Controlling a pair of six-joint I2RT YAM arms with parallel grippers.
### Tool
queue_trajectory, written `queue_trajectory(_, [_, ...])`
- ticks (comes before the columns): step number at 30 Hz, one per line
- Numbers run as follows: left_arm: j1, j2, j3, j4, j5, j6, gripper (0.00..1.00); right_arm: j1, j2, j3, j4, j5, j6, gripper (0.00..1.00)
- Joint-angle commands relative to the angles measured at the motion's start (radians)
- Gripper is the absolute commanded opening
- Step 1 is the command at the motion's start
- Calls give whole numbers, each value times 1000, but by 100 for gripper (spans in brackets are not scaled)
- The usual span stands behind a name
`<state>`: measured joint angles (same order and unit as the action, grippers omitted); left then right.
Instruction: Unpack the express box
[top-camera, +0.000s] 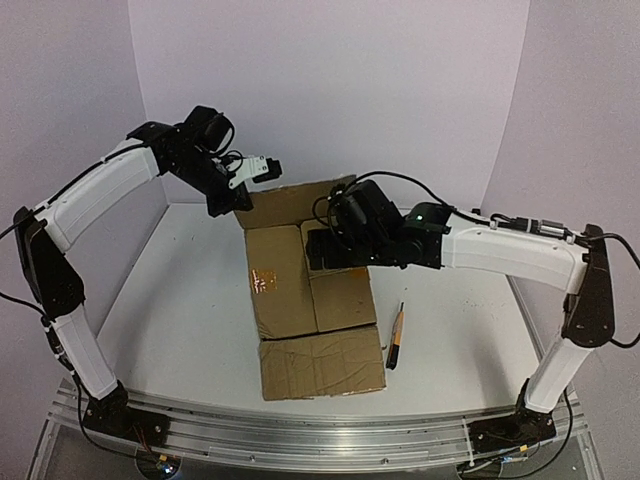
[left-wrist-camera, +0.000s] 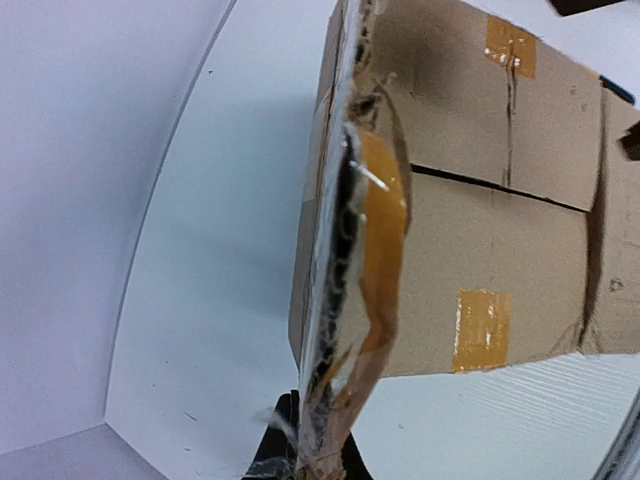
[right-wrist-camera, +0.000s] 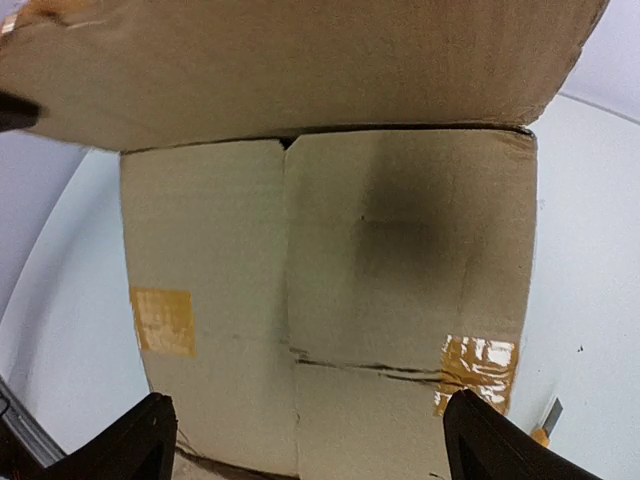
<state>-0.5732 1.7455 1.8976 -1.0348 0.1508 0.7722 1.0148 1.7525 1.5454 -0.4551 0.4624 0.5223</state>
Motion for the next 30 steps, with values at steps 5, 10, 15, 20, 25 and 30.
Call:
queue_trajectory(5, [-5, 26, 320, -390, 244, -253, 0, 41, 145, 156, 13, 275, -77, 98])
queue_trajectory(10, [-5, -10, 362, -394, 298, -315, 0, 44, 192, 205, 16, 321, -120, 98])
queue_trajectory(15, [-5, -50, 341, -395, 332, -336, 0, 58, 209, 231, 16, 509, -113, 98])
queue_trajectory(20, [-5, -88, 329, -394, 327, -339, 0, 55, 226, 243, 18, 724, -220, 98])
queue_trajectory(25, [-5, -113, 313, -391, 290, -340, 0, 37, 212, 220, 18, 844, -295, 98])
queue_trajectory(30, [-5, -128, 273, -377, 211, -337, 0, 29, 99, 112, 18, 876, -260, 95])
